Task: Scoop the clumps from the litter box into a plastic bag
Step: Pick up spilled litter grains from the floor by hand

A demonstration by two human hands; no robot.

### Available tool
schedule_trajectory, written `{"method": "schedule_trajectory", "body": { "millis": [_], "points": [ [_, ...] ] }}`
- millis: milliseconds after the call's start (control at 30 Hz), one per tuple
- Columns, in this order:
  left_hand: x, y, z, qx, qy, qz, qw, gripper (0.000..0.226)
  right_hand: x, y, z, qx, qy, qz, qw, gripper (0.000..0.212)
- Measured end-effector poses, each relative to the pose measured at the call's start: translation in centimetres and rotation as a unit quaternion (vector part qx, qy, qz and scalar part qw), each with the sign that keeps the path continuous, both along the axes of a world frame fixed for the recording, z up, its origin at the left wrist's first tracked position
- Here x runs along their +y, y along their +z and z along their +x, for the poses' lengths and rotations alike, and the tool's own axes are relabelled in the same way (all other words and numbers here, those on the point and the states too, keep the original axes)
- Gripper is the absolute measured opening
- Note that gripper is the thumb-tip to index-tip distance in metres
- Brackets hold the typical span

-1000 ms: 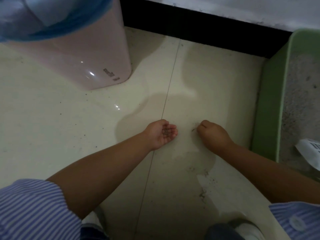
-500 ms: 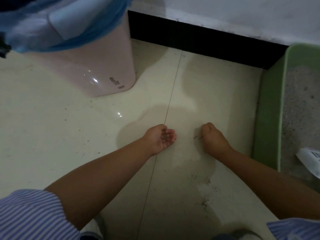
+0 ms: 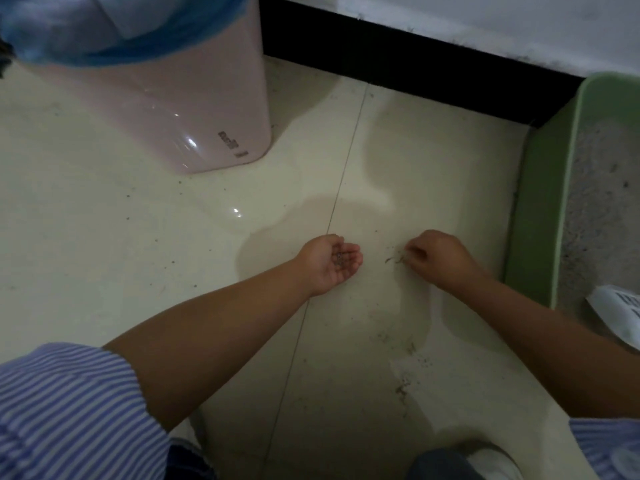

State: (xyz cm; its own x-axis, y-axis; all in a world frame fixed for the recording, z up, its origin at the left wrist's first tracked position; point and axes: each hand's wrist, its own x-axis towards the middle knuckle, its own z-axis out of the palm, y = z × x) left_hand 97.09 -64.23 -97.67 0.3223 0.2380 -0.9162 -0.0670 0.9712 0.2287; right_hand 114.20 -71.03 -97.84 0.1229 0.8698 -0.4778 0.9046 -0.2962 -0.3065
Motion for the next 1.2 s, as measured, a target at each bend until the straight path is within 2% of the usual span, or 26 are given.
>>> {"method": "schedule_trajectory", "body": {
  "millis": [100, 167, 300, 400, 533, 633, 667, 733, 833, 933, 967, 1033, 1133, 1200],
  "points": [
    [0.1, -0.1, -0.3, 0.013, 0.000, 0.005, 1.000, 0.041, -0.6, -0.7, -0.5, 0.000, 0.035, 0.003, 0.999, 0.027],
    [0.1, -0.1, -0.4, 0.015, 0.000, 0.003, 1.000, 0.040, -0.9, -1.4, -0.4, -0.019, 0.046, 0.038, 0.998, 0.024],
    [0.0, -0.1, -0.4, 0.012, -0.004, -0.001, 1.000, 0.040, -1.1, -1.7, -0.4, -0.057, 0.093, 0.023, 0.994, 0.002],
    [0.1, -0.1, -0.3, 0.011, -0.003, -0.003, 1.000, 0.041, -0.8, -1.7, -0.4, -0.061, 0.118, 0.022, 0.991, 0.024],
    [0.2, -0.4, -0.4, 0.015, -0.004, -0.004, 1.000, 0.041, -0.9, -1.2, -0.8, -0.120, 0.158, 0.078, 0.977, 0.006],
    [0.2, -0.5, -0.6, 0.016, 0.000, -0.003, 1.000, 0.041, -1.0, -1.3, -1.4, -0.142, 0.149, 0.043, 0.978, 0.024],
    [0.2, -0.5, -0.6, 0.017, 0.003, -0.003, 1.000, 0.041, -0.8, -1.2, -1.6, -0.130, 0.124, 0.017, 0.984, 0.024],
    [0.2, -0.6, -0.8, 0.018, 0.010, -0.003, 1.000, 0.041, -0.3, -0.9, -1.9, -0.068, 0.004, 0.000, 0.998, 0.008],
    [0.2, -0.6, -0.8, 0.013, 0.021, -0.010, 1.000, 0.041, 0.5, -0.2, -2.6, 0.084, -0.133, 0.057, 0.986, 0.012],
    [-0.1, -0.4, -0.4, 0.008, 0.013, -0.011, 1.000, 0.040, 1.0, 1.7, -3.4, 0.223, -0.121, 0.063, 0.965, 0.013],
    [-0.2, -0.3, -0.3, 0.004, 0.012, -0.013, 1.000, 0.040, 0.9, 1.9, -3.3, 0.238, -0.108, 0.055, 0.964, 0.017],
    [-0.5, -0.3, -0.1, -0.003, 0.009, -0.019, 1.000, 0.041, 0.6, 1.5, -2.4, 0.213, -0.114, 0.049, 0.969, 0.021],
    [-0.8, -0.6, 0.0, 0.005, -0.001, -0.012, 1.000, 0.040, 0.3, -0.2, -0.7, 0.091, -0.098, 0.050, 0.990, 0.022],
    [-0.9, -0.7, -0.1, 0.011, -0.015, -0.009, 1.000, 0.039, 0.0, -0.8, -0.2, 0.029, -0.044, 0.093, 0.994, 0.021]
  ]
}}
